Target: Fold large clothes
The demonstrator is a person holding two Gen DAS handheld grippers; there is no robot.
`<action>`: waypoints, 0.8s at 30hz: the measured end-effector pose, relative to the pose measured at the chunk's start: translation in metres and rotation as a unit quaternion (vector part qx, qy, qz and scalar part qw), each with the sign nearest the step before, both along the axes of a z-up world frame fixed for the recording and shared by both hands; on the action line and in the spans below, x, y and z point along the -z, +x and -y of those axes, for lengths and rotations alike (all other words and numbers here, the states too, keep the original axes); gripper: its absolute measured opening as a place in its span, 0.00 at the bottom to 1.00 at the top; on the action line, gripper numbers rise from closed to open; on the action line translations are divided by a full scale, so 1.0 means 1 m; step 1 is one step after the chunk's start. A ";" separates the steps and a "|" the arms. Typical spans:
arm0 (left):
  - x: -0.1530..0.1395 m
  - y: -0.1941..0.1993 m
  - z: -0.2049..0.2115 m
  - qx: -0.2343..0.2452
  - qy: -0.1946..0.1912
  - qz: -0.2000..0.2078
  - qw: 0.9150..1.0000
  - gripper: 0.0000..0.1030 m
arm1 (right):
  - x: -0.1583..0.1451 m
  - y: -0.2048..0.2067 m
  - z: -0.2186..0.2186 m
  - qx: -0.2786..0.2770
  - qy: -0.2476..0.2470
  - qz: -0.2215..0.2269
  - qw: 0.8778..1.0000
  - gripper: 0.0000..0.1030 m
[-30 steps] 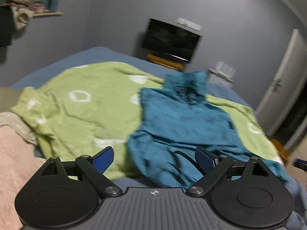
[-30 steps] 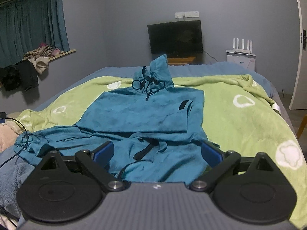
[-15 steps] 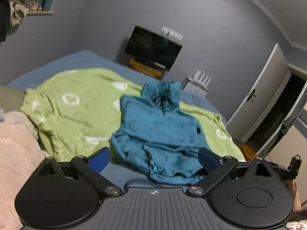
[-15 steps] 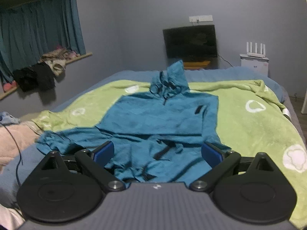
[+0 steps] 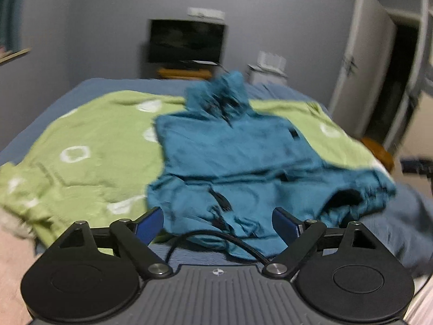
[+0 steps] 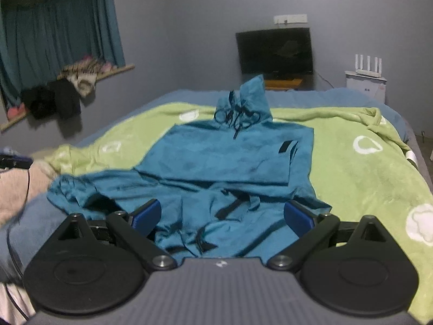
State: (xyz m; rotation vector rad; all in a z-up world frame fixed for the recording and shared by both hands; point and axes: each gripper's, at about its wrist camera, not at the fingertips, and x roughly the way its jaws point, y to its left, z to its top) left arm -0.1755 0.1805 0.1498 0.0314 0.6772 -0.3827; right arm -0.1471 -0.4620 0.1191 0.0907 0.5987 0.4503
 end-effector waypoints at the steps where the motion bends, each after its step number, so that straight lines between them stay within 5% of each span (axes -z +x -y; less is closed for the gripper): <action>1: 0.007 0.002 0.005 0.016 0.010 -0.001 1.000 0.86 | 0.003 0.001 -0.002 -0.007 -0.008 -0.002 1.000 0.95; 11: 0.056 0.018 0.040 0.114 0.125 -0.021 0.985 0.89 | 0.028 -0.002 -0.038 -0.119 -0.157 -0.014 0.980 0.95; 19: 0.070 0.035 0.042 0.128 0.120 -0.021 0.984 0.93 | 0.052 0.013 -0.055 -0.142 -0.228 -0.011 0.963 0.95; 24: 0.074 0.045 0.043 0.137 0.113 -0.013 0.984 0.91 | 0.060 0.030 -0.053 -0.142 -0.221 0.001 0.965 0.95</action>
